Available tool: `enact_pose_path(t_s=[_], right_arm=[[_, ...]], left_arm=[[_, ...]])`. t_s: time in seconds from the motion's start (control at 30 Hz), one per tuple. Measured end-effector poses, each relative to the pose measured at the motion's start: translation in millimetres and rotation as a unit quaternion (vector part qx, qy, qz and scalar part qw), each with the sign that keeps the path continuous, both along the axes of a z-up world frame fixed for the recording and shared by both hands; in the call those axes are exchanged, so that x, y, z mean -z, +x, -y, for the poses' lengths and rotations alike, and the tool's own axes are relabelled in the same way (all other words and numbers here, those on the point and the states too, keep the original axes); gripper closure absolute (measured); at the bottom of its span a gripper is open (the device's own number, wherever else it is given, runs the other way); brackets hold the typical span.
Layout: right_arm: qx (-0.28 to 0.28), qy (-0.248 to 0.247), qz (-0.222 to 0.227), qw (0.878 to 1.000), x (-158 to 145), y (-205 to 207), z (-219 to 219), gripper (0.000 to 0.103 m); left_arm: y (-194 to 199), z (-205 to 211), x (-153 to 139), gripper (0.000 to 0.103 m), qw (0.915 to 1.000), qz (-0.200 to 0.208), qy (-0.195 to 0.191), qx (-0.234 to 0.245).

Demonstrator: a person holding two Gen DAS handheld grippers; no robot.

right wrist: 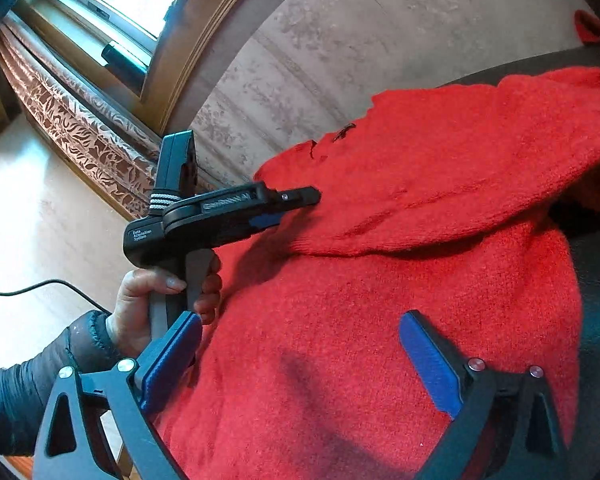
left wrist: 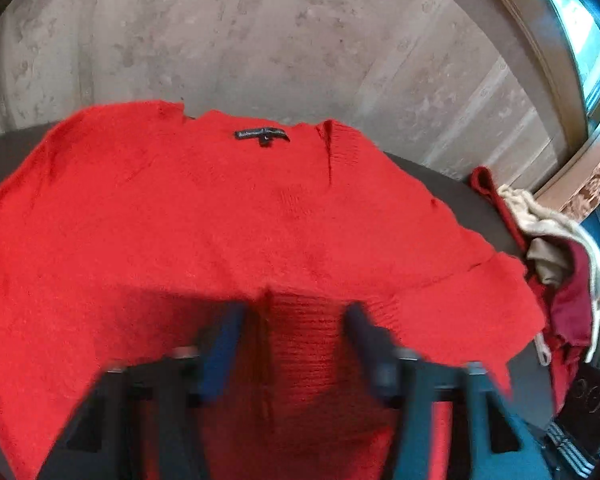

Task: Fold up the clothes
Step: 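Grasp the sweater hem with the left gripper and fold it toward the collar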

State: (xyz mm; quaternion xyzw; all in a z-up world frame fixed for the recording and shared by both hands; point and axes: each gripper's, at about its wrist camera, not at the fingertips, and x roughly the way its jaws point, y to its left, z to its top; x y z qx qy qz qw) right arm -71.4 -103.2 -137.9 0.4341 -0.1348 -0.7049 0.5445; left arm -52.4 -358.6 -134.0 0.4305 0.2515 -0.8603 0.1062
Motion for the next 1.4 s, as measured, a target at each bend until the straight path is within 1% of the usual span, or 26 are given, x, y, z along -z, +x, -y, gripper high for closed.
enact_pose_path(t_s=[0.07, 0.17, 0.23, 0.33, 0.4, 0.5, 0.53, 0.6, 0.77, 0.87, 0.9, 0.97, 1.07, 1.1, 1.13, 1.2, 1.27, 1.3, 1.37, 1.4], right_arm=[[0.0, 0.0, -0.001, 1.0, -0.5, 0.1, 1.9, 0.002], [0.0, 0.002, -0.002, 1.0, -0.3, -0.5, 4.8, 0.002], [0.002, 0.003, -0.002, 1.0, -0.6, 1.0, 3.3, 0.002], [0.002, 0.003, -0.002, 1.0, -0.5, 1.7, 4.5, 0.002], [0.002, 0.0, 0.0, 1.0, -0.1, 2.1, 4.5, 0.002], [0.002, -0.001, 0.0, 1.0, 0.8, 3.8, 5.1, 0.001], [0.002, -0.001, 0.0, 1.0, 1.1, 4.6, 5.5, 0.001], [0.002, -0.002, 0.0, 1.0, 1.7, 5.7, 5.2, 0.001], [0.002, -0.002, 0.001, 1.0, 2.2, 6.7, 5.2, 0.001], [0.001, -0.003, 0.002, 1.0, 2.5, 6.5, 5.8, 0.001], [0.001, -0.003, 0.002, 1.0, 2.5, 6.3, 5.8, 0.001], [0.0, 0.0, 0.004, 1.0, 2.1, 5.6, 6.4, 0.001], [-0.001, 0.006, 0.023, 1.0, -5.5, -1.6, 2.9, 0.002], [0.002, 0.006, 0.03, 1.0, -10.0, -5.3, -0.1, 0.003], [0.02, -0.007, 0.018, 1.0, -21.4, -12.2, -10.1, 0.003], [0.069, -0.028, -0.008, 0.997, -45.0, -34.0, -36.4, 0.003], [0.116, -0.018, -0.024, 0.993, -57.0, -58.7, -53.0, 0.003], [0.132, 0.002, -0.03, 0.991, -58.5, -74.2, -54.6, 0.003], [0.165, 0.042, -0.043, 0.984, -61.5, -105.2, -57.9, 0.005], [0.182, 0.062, -0.049, 0.98, -63.0, -120.7, -59.5, 0.011]], left_arm=[[-3.6, 0.9, -5.9, 0.094, 1.0, -0.001, 0.009, 0.004], [-5.4, 3.3, -30.4, 0.095, 0.9993, -0.034, 0.011, 0.007], [-3.9, 7.7, -55.9, 0.095, 0.9971, -0.074, 0.02, 0.004], [4.5, 15.6, -98.0, 0.095, 0.9894, -0.142, 0.026, -0.007], [11.2, 21.9, -116.3, 0.095, 0.9851, -0.169, 0.025, -0.019], [24.4, 38.4, -128.4, 0.095, 0.9812, -0.186, 0.016, -0.049], [30.3, 43.7, -128.3, 0.095, 0.9803, -0.187, 0.01, -0.062], [44.3, 54.8, -117.4, 0.095, 0.9795, -0.181, 0.008, -0.089], [85.4, 91.5, -72.6, 0.095, 0.9764, -0.147, 0.034, -0.155], [95.9, 101.4, -33.1, 0.095, 0.9792, -0.096, 0.039, -0.174], [101.3, 103.7, -24.5, 0.095, 0.9781, -0.093, 0.046, -0.181], [115.9, 107.9, -14.4, 0.095, 0.9729, -0.105, 0.07, -0.194], [137.9, 114.3, 0.7, 0.095, 0.9634, -0.123, 0.106, -0.213], [144.0, 115.8, 3.2, 0.095, 0.9623, -0.126, 0.107, -0.216], [147.8, 117.6, 5.5, 0.095, 0.9632, -0.125, 0.103, -0.215], [144.5, 120.3, 14.6, 0.095, 0.9675, -0.104, 0.104, -0.206], [139.2, 120.9, 23.7, 0.094, 0.9719, -0.082, 0.105, -0.194], [135.9, 118.8, 27.8, 0.094, 0.9736, -0.077, 0.106, -0.187], [134.9, 114.9, 30.8, 0.094, 0.9741, -0.078, 0.108, -0.182], [135.7, 114.3, 31.9, 0.094, 0.9734, -0.08, 0.11, -0.184]])
